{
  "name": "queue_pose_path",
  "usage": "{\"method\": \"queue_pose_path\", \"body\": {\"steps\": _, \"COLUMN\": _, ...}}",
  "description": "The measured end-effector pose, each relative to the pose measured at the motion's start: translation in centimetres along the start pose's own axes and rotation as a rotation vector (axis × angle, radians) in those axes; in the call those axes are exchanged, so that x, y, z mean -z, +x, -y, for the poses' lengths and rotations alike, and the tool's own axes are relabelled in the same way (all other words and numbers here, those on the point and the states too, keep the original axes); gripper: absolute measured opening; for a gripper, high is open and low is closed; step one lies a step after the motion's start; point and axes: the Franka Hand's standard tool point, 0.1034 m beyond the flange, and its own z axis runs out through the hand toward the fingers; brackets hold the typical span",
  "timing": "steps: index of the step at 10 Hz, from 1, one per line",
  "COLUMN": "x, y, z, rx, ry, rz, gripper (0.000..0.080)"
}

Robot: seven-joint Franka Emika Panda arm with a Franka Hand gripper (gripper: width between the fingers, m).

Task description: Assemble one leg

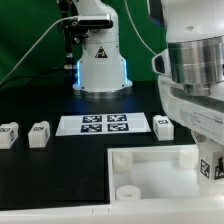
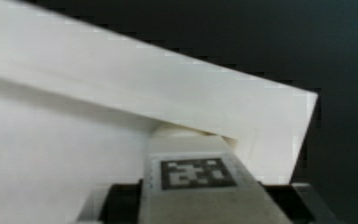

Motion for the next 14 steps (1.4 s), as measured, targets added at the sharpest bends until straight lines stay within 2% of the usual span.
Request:
{"method": "queue_pose_path", "body": {"steps": 3, "x": 0.0, "y": 0.2, "z": 0.1, "rx": -0.395, "ry": 0.018, "rz": 0.006, "gripper": 0.0294}}
{"method": "queue_pose_path", "body": {"steps": 7, "x": -0.1, "y": 0.5, "z": -0.1, "rx": -0.438, "ry": 0.019, "rz": -0.010, "gripper": 0.0294}}
{"method": "queue_pose_path", "body": {"steps": 8, "x": -0.1, "y": 0.5, "z": -0.1, "rx": -0.436, "ry": 0.018, "rz": -0.010, "gripper": 0.0504}}
{"method": "queue_pose_path", "body": {"steps": 9, "x": -0.1, "y": 0.4, "z": -0.1, "rx": -0.434, "ry": 0.018, "rz": -0.010, "gripper": 0.0504}}
{"method": "queue_pose_path", "body": {"steps": 10, "x": -0.1, "y": 0.3, "z": 0.0, "rx": -0.426, "ry": 0.020, "rz": -0.010, "gripper": 0.0625}}
{"method": "queue_pose_path", "body": {"steps": 11, "x": 0.6, "y": 0.1, "z": 0.1, "rx": -0.397, "ry": 0.037, "rz": -0.005, "gripper": 0.0625}}
{"method": "queue_pose_path", "body": {"steps": 14, "x": 2.6, "y": -1.0, "z": -0.4, "rx": -0.350, "ry": 0.048, "rz": 0.012, "gripper": 0.0649}}
